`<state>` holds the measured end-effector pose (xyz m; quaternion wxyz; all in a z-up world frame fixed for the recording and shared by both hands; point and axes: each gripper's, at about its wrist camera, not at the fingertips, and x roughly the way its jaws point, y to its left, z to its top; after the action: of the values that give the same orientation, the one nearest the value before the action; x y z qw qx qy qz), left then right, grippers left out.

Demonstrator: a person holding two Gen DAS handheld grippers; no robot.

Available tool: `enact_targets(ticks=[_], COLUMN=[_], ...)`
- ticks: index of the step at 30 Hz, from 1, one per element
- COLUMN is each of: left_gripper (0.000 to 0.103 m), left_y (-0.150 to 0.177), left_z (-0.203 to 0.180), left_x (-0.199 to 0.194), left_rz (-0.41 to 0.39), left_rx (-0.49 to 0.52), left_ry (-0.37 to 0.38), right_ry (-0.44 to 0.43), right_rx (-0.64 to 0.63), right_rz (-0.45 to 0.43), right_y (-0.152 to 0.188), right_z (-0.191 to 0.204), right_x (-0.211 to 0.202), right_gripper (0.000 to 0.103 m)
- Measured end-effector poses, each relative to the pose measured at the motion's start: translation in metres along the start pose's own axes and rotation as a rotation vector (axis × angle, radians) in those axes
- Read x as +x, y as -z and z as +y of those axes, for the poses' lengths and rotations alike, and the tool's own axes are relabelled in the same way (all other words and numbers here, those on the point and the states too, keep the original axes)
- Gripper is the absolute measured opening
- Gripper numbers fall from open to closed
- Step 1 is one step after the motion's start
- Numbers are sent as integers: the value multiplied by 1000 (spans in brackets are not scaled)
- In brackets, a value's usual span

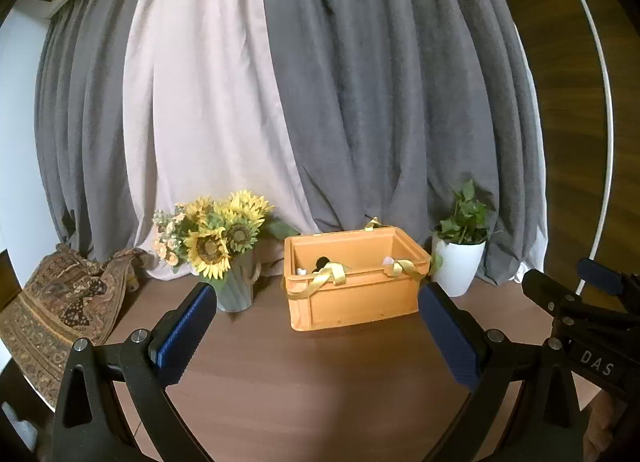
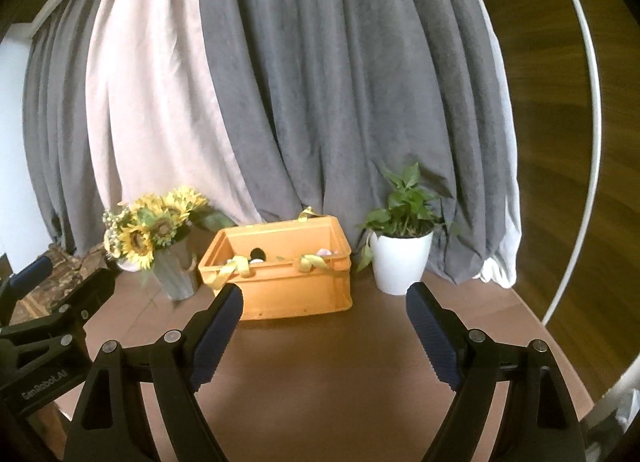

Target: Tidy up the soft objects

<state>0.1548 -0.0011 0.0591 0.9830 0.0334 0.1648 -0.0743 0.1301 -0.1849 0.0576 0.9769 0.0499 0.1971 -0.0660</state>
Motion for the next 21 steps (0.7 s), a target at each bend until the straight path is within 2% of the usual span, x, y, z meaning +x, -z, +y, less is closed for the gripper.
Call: enact_targets(ticks=[12, 21], left_gripper=[103, 103], left_y=[12, 16], left_z=[-3, -4], left_x=[-49, -68], left_rz=[-27, -44], left_rx=[-3, -2], left_ry=[2, 5], right_ry=[-3, -7], right_rx=[1, -3], right_rz=[-24, -40], right_y=[15, 21], right_z=[-4, -5], right_x=[-50, -71], right_gripper=[85, 85])
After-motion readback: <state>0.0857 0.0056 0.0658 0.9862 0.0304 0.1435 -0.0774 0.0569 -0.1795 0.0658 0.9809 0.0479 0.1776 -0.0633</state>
